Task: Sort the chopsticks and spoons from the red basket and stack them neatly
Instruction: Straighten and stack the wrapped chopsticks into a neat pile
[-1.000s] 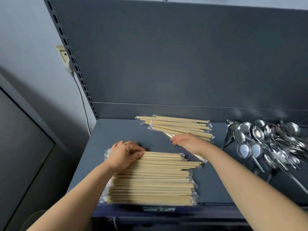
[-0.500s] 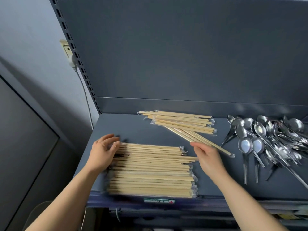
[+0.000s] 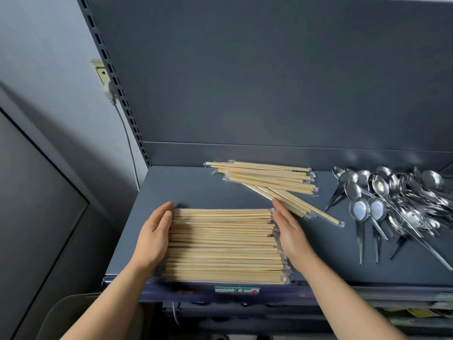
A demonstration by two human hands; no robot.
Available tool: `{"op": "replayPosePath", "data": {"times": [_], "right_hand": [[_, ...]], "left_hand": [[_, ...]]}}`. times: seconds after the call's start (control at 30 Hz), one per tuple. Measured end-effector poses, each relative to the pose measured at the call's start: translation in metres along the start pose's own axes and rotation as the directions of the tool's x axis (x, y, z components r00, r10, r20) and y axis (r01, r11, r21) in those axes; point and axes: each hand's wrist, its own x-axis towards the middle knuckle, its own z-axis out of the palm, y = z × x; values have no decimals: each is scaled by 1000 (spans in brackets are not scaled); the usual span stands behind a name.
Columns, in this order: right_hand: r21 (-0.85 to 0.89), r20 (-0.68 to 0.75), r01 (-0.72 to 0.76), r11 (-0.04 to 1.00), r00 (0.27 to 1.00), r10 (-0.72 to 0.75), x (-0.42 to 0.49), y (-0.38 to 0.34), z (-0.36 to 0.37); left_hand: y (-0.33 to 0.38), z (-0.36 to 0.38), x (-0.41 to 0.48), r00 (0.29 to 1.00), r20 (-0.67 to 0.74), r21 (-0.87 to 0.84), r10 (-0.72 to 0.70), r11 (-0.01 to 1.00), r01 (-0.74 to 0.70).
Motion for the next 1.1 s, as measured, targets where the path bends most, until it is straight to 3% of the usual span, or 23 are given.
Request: {"op": "replayPosePath", "data": {"times": [0.17, 0.23, 0.3, 0.37, 0.5, 0.73, 0.8, 0.87, 0.93, 0.97, 1.03, 1.1], "right_hand": [[-206, 104, 47, 977, 994, -26, -1, 0, 16], [-368, 105, 88, 926, 993, -53, 2, -4, 9], [-686, 151, 177, 706, 984, -100, 3, -5, 6], [-836, 248, 256, 486, 965, -82, 0, -5, 13], [-890, 340, 329, 315, 940, -20, -3, 6, 24], [-868, 387, 363, 338, 922, 2, -1, 9, 16], [-866, 387, 367, 340, 922, -11, -5, 9, 15], [-835, 347, 343, 430, 935, -72, -4, 6, 15], [-746, 196, 293, 598, 955, -224, 1, 4, 13], [-668, 90, 248, 702, 963, -255, 3, 2, 11], [-510, -13, 128, 851, 988, -156, 9, 0, 8], [-565, 76, 96, 819, 995, -65, 12, 3, 9]], "left_hand": [[3, 10, -12, 1000, 11, 2, 3, 1000, -3], [-1, 6, -8, 998, 8, 114, 60, 992, -61], [-5, 4, -3, 974, 100, 445, 205, 866, -228], [-7, 10, -4, 930, 291, 626, 226, 689, -364], [-9, 17, -11, 897, 414, 748, 155, 504, -432], [-8, 16, -9, 886, 446, 760, 129, 468, -451], [-7, 15, -10, 882, 448, 711, 144, 541, -449], [-6, 13, -5, 923, 342, 567, 174, 746, -350], [-2, 11, 5, 973, 96, 426, 212, 874, -232], [-1, 9, 10, 982, -11, 389, 186, 906, -168], [0, 8, 18, 992, -93, 334, 80, 941, -45], [-1, 12, 21, 995, -44, 350, 85, 934, -64]]}}
